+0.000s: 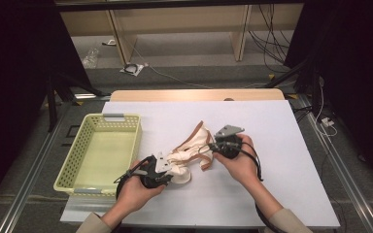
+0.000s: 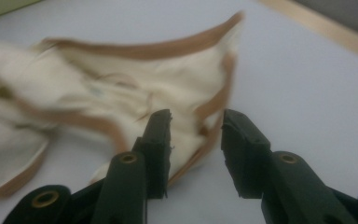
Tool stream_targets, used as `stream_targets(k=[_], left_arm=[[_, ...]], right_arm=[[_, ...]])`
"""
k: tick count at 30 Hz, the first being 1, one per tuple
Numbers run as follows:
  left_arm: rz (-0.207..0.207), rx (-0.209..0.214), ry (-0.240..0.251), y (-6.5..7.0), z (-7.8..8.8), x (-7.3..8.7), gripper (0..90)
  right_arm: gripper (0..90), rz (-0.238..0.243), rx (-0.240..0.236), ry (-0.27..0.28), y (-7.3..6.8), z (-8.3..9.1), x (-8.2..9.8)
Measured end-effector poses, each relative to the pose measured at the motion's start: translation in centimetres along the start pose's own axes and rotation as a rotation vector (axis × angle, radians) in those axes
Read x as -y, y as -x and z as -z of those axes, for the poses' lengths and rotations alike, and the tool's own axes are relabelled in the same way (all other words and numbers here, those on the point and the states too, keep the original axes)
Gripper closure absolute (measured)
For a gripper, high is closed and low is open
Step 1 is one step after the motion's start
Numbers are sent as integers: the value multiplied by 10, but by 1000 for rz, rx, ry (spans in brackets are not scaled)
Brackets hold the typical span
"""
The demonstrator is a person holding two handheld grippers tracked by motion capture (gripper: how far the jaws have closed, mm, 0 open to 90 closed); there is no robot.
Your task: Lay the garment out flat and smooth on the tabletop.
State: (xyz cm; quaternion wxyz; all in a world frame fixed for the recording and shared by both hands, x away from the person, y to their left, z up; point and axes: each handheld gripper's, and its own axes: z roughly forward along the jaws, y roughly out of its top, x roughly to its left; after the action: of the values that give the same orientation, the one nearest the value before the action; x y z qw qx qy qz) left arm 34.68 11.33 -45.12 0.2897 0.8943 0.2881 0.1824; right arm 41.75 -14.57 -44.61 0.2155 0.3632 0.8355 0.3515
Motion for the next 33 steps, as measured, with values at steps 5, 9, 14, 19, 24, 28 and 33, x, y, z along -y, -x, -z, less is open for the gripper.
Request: stream_targets(k=[5, 9, 14, 19, 24, 28, 33], left_arm=[[-2, 2, -1, 1, 0, 0, 739], [1, 5, 0, 0, 1, 1, 754], [10, 11, 4, -2, 3, 1, 761], [30, 30, 13, -5, 7, 1, 761], [32, 68, 33, -6, 14, -2, 761], [17, 137, 58, 1, 18, -7, 750], [-27, 235, 81, 14, 17, -17, 559]], right_arm=[[597, -10, -65, -74, -26, -10, 18], [622, -80, -46, -122, -30, -20, 24], [834, -83, -26, -127, -30, -18, 26], [865, -91, -52, -134, -22, -8, 26], [864, -50, -65, -147, -9, 10, 28], [861, -1, -85, -196, 10, 27, 35], [841, 64, -37, -249, 32, 37, 44]])
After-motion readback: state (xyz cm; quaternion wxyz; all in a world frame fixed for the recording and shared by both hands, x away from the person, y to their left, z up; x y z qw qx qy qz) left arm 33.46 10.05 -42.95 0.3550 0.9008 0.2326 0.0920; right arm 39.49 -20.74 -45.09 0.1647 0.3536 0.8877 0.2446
